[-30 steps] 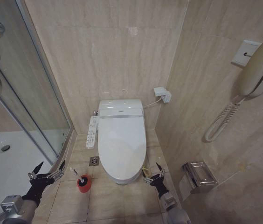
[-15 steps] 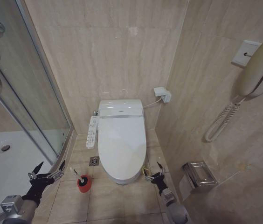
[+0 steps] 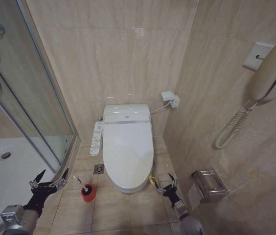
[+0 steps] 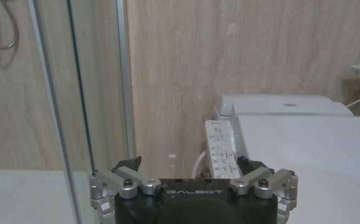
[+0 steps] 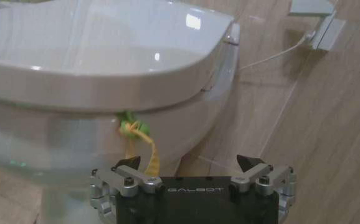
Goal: Open the toilet lid, clean the toilet bowl with a toilet brush, close the toilet lid, and flush.
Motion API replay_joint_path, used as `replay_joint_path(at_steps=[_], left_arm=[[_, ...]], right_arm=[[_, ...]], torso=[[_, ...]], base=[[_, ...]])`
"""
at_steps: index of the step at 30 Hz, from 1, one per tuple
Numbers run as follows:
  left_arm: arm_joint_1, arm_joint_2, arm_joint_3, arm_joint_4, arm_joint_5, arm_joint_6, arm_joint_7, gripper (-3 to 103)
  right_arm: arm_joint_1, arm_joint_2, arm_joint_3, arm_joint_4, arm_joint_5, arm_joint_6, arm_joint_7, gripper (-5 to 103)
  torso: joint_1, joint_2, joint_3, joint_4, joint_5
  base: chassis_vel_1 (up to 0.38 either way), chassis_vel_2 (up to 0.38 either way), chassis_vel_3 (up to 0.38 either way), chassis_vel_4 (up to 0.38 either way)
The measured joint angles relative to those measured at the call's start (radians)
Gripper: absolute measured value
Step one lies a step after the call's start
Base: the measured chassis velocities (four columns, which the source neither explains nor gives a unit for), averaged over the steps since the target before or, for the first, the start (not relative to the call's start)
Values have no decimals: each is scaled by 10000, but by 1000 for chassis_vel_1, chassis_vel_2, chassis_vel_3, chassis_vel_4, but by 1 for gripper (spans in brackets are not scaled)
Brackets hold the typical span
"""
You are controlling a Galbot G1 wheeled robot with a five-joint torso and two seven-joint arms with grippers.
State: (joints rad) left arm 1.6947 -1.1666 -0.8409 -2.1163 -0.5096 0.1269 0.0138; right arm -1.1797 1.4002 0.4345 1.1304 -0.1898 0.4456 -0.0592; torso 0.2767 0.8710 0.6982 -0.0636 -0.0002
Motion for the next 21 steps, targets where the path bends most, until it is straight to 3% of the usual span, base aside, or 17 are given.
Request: replay_joint_path(at_steps=[21], left_arm=[[0, 0, 0, 0, 0, 0, 0, 100]], right_arm=[[703, 466, 544, -1330, -517, 352, 328, 100]], torso=[[0, 0, 0, 1, -1]], base=[[0, 0, 0, 0]])
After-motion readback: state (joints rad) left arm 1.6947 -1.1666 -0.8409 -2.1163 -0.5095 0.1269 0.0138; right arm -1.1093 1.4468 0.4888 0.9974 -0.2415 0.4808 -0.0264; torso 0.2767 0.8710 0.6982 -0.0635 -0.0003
